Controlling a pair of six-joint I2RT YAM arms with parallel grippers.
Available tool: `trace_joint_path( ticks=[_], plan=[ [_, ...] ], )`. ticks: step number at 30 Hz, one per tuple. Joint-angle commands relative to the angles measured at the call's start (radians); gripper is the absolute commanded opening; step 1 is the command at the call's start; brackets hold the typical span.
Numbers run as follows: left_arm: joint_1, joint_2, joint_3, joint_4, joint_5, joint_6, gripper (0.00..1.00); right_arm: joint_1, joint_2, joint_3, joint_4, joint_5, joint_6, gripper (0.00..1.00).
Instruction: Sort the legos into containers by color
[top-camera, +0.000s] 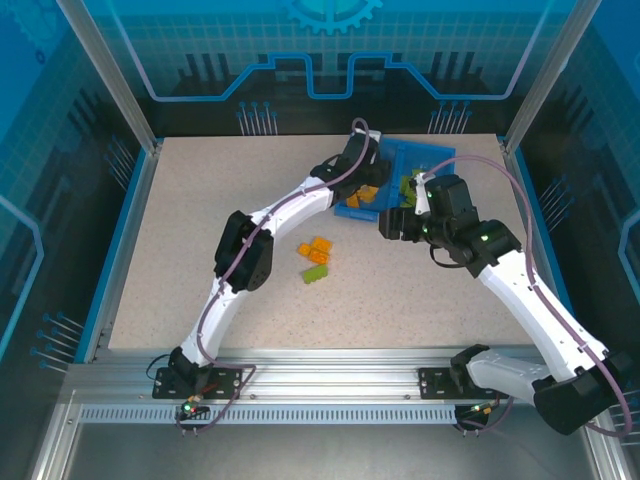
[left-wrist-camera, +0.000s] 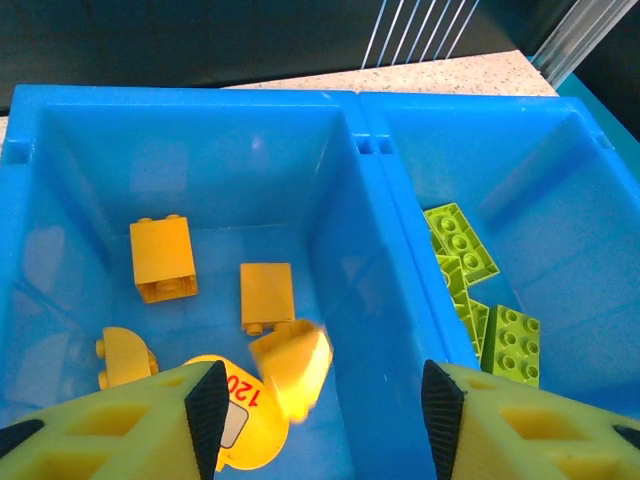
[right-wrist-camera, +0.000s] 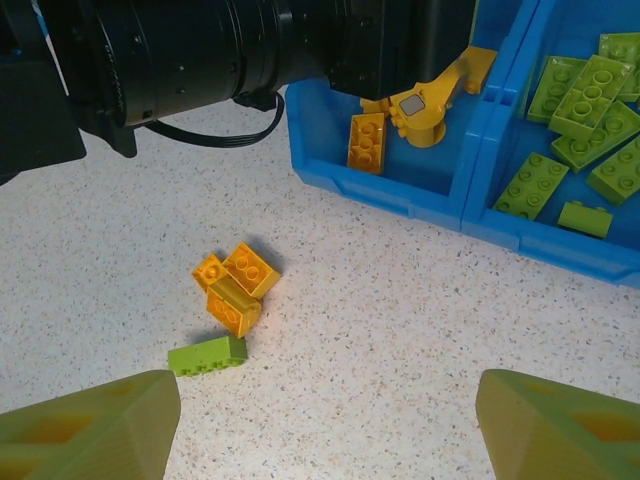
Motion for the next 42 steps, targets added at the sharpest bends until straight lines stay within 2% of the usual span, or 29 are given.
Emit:
trace_joint_path(
  ticks=[1, 4, 8, 13, 16, 19, 22, 25, 29, 31, 35, 39, 42],
  plan=[
    [-0.005, -0.123, -0.050, 0.016, 0.030, -0.018, 0.56, -0.011, 0.008, 0.012, 0.009, -0.008, 0.007, 0.79],
    [-0.004, -0.283, -0.225, 0.107, 0.054, -0.051, 0.56, -0.011, 0.029, 0.024, 0.011, -0.011, 0.004, 0.80],
    [-0.004, -0.593, -0.560, 0.248, 0.055, -0.074, 0.56, -0.005, 0.064, 0.031, 0.023, -0.044, 0.007, 0.80],
    [-0.004, -0.973, -0.920, 0.286, 0.066, 0.018, 0.56, 0.065, 0.158, 0.046, 0.036, -0.065, -0.020, 0.79],
    [-0.009, -1.184, -1.075, 0.230, 0.110, 0.149, 0.57, 0.144, 0.251, 0.058, 0.040, -0.065, 0.005, 0.79],
    [-0.016, -1.382, -1.191, 0.098, 0.132, 0.273, 0.57, 0.236, 0.351, 0.050, 0.078, -0.057, 0.060, 0.79],
    [-0.019, -1.552, -1.267, -0.050, 0.148, 0.391, 0.58, 0.308, 0.457, 0.062, 0.113, -0.057, 0.104, 0.81],
    [-0.019, -1.694, -1.327, -0.178, 0.165, 0.500, 0.60, 0.373, 0.565, 0.114, 0.102, 0.006, 0.117, 0.83],
    [-0.019, -1.824, -1.409, -0.291, 0.227, 0.654, 0.65, 0.425, 0.678, 0.183, 0.080, 0.084, 0.114, 0.92],
    [-0.019, -1.879, -1.459, -0.307, 0.252, 0.703, 0.70, 0.436, 0.723, 0.203, 0.086, 0.087, 0.110, 0.95],
    [-0.017, -1.953, -1.550, -0.252, 0.254, 0.743, 0.85, 0.443, 0.793, 0.240, 0.081, 0.079, 0.113, 0.96],
    [-0.018, -1.962, -1.577, -0.231, 0.247, 0.782, 0.98, 0.449, 0.849, 0.265, 0.082, 0.089, 0.103, 0.94],
    [-0.017, -1.960, -1.589, -0.231, 0.242, 0.796, 0.99, 0.455, 0.896, 0.296, 0.072, 0.073, 0.086, 0.90]
  ],
)
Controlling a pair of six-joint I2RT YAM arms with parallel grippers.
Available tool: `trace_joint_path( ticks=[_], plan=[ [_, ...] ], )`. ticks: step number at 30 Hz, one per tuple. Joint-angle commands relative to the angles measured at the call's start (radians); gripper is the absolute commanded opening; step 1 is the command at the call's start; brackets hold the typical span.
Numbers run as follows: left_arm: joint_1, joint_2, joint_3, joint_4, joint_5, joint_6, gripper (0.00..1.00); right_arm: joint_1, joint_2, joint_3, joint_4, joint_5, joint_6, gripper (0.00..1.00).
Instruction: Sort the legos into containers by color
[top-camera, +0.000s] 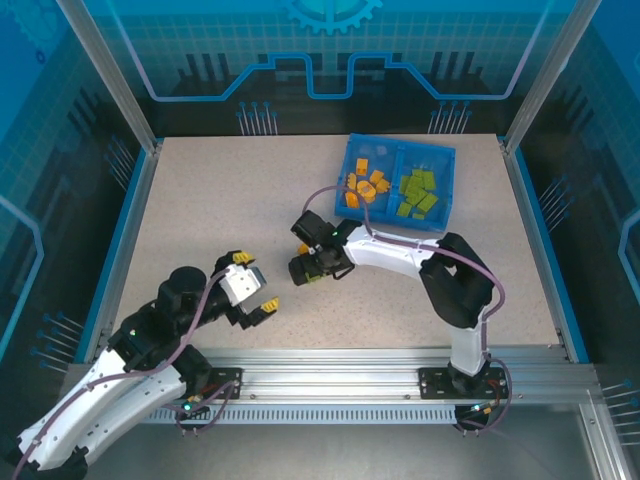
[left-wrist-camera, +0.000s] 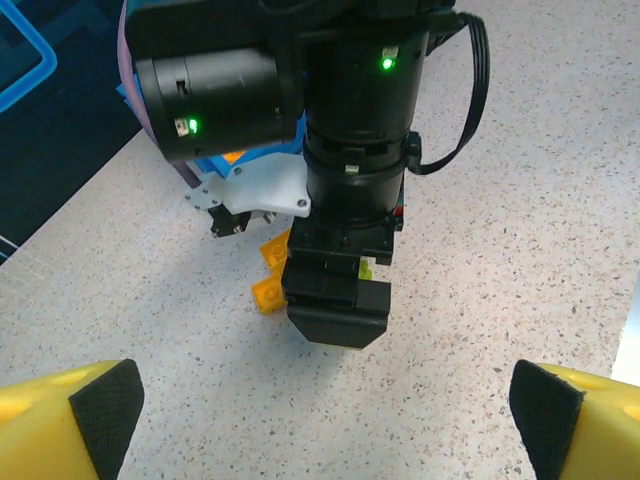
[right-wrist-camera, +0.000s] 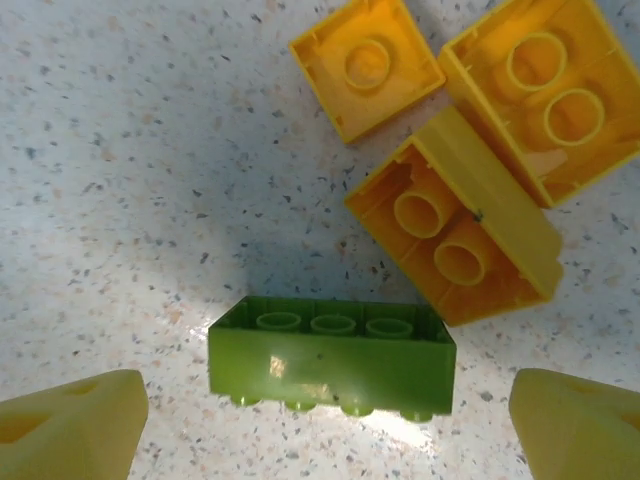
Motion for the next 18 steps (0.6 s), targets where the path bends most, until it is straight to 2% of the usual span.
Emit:
trace_joint_path(
  ticks=[1, 10, 13, 18],
  plan=[
    [-0.003, -0.010, -0.018, 0.019, 0.018, 0.054, 0.99, 0.023, 0.054, 0.055, -0.022, 0.005, -0.008, 0.89],
    [-0.003, -0.010, -0.029, 0.010, 0.011, 0.067, 0.99, 0.037, 0.104, 0.082, -0.052, 0.023, 0.000, 0.66],
    [-0.003, -0.010, -0.030, 0.008, 0.008, 0.070, 0.99, 0.036, 0.083, 0.074, -0.059, 0.028, 0.006, 0.60],
    [-0.002, -0.010, -0.028, 0.010, 0.011, 0.070, 0.99, 0.036, -0.026, 0.033, -0.047, 0.042, 0.008, 0.56]
  ],
)
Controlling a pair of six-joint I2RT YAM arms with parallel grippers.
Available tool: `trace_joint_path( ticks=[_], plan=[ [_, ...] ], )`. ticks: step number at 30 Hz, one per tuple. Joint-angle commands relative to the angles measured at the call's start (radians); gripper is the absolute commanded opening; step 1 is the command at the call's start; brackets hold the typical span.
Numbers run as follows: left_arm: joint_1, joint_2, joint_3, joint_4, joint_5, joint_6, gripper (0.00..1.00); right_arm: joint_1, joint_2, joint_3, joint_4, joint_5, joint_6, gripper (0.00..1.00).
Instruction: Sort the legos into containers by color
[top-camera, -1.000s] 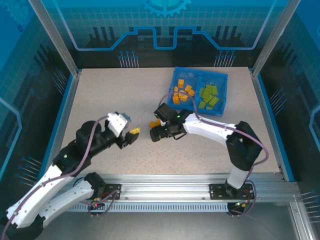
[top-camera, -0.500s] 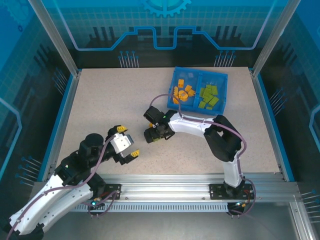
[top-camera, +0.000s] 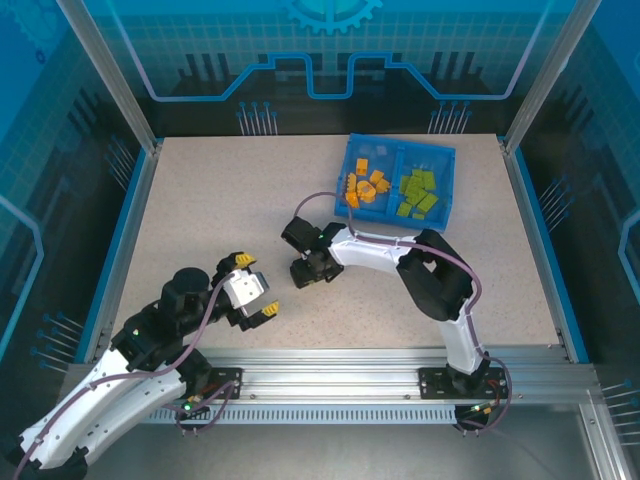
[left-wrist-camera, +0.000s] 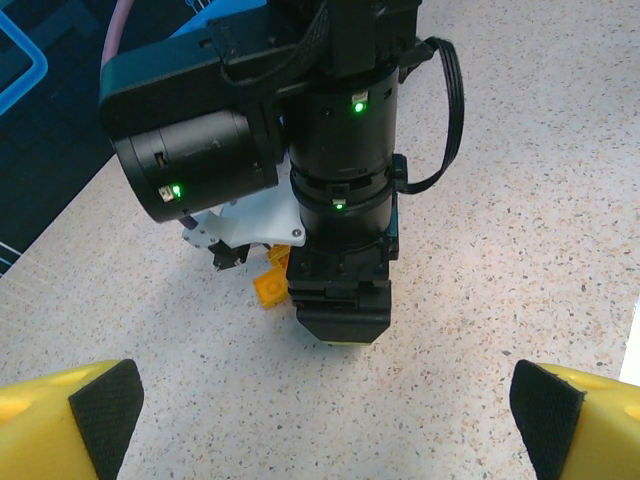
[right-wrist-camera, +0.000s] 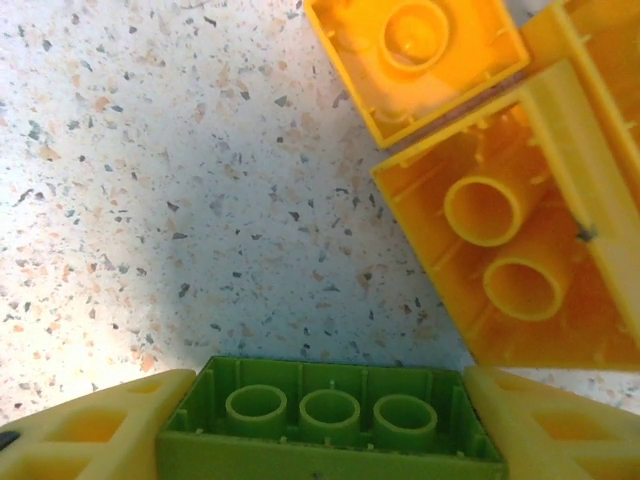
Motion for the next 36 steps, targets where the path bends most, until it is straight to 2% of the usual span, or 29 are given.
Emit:
trace_joint_path(
  ticks=[1, 6, 10, 13, 17, 23, 27, 31, 36],
  plan=[
    [0.000, -0.009, -0.009, 0.010, 0.013, 0.018, 0.99, 0.014, -0.122, -0.024, -0.019, 0.026, 0.007, 0.56],
    [-0.002, -0.009, -0.009, 0.012, 0.013, 0.019, 0.99, -0.002, -0.257, -0.046, -0.030, 0.103, -0.013, 0.56],
    [0.000, -0.009, -0.010, 0.011, 0.015, 0.019, 0.99, -0.061, -0.370, -0.052, -0.027, 0.212, -0.062, 0.56],
    [0.000, -0.009, -0.009, 0.008, 0.014, 0.020, 0.99, -0.153, -0.452, -0.054, 0.000, 0.312, -0.135, 0.57],
    [0.000, -0.009, -0.006, 0.003, 0.013, 0.018, 0.99, -0.349, -0.493, -0.051, 0.055, 0.316, -0.188, 0.57],
    [0.002, -0.009, -0.006, -0.011, 0.007, 0.016, 0.99, -0.612, -0.366, -0.001, 0.096, 0.249, -0.195, 0.56],
    [0.005, -0.009, -0.013, -0.003, -0.004, 0.010, 0.99, -0.717, -0.241, 0.057, 0.117, 0.181, -0.163, 0.55],
    [0.006, -0.007, -0.015, 0.004, -0.016, 0.006, 0.99, -0.756, -0.123, 0.152, 0.067, 0.156, -0.154, 0.59],
    [0.009, 0.005, -0.015, 0.004, -0.022, -0.007, 0.99, -0.760, -0.057, 0.248, -0.004, 0.148, -0.144, 0.74]
  ],
)
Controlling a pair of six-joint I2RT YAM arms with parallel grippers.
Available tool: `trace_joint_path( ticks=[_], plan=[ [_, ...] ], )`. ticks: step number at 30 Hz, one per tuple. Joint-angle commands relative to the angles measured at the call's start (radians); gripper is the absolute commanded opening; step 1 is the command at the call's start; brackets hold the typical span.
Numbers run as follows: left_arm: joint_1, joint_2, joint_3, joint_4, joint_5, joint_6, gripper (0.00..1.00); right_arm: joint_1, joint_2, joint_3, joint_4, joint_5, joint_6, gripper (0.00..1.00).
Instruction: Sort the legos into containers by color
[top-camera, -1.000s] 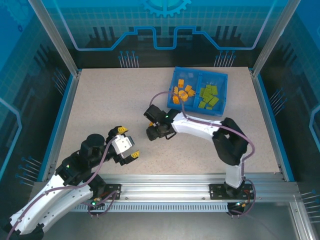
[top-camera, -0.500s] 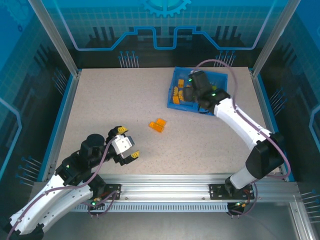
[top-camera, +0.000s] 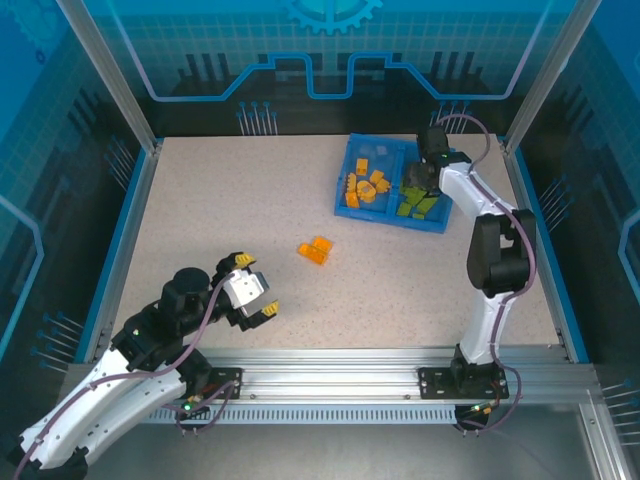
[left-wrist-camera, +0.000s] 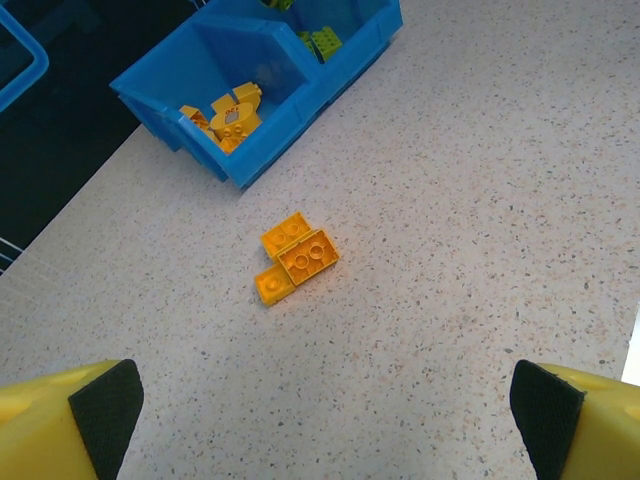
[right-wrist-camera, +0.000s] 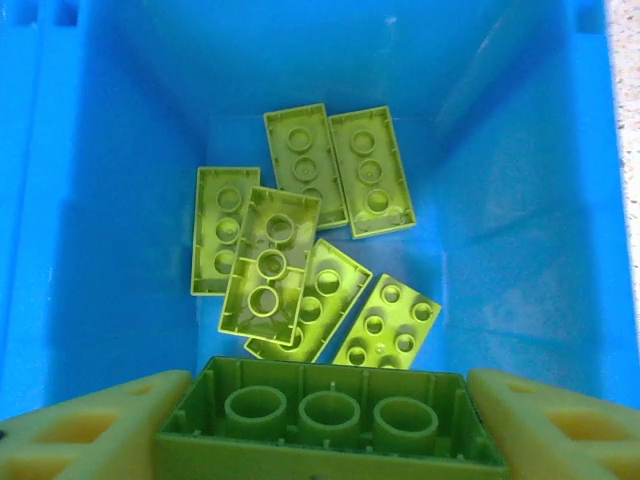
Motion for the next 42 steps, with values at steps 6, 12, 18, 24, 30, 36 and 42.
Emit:
trace_joint_path(
  ticks=[6, 12, 18, 24, 30, 36, 42],
  plan=[
    [0.008, 0.085, 0.063, -0.007, -0.019, -0.109, 0.99, -0.003, -0.035, 0.089, -0.071, -0.034, 0.026, 0.81],
    [0.004, 0.253, 0.160, 0.085, -0.018, -0.394, 0.99, 0.024, -0.179, 0.006, -0.059, -0.092, 0.032, 0.82],
    [0.001, 0.515, 0.214, 0.226, -0.200, -0.936, 0.99, 0.134, -0.453, -0.205, -0.002, -0.176, 0.018, 0.90],
    [0.009, 0.872, 0.387, 0.063, -0.348, -1.412, 0.98, 0.250, -0.699, -0.431, 0.077, -0.269, 0.039, 1.00],
    [0.011, 1.154, 0.567, -0.001, -0.203, -1.529, 0.99, 0.306, -0.799, -0.544, 0.088, -0.363, 0.042, 1.00],
    [0.011, 1.283, 0.576, 0.076, -0.149, -1.710, 0.97, 0.310, -0.798, -0.554, 0.029, -0.305, 0.047, 1.00],
    [0.011, 1.373, 0.618, 0.068, -0.148, -1.712, 0.87, 0.310, -0.788, -0.555, 0.032, -0.302, 0.041, 1.00]
  ],
)
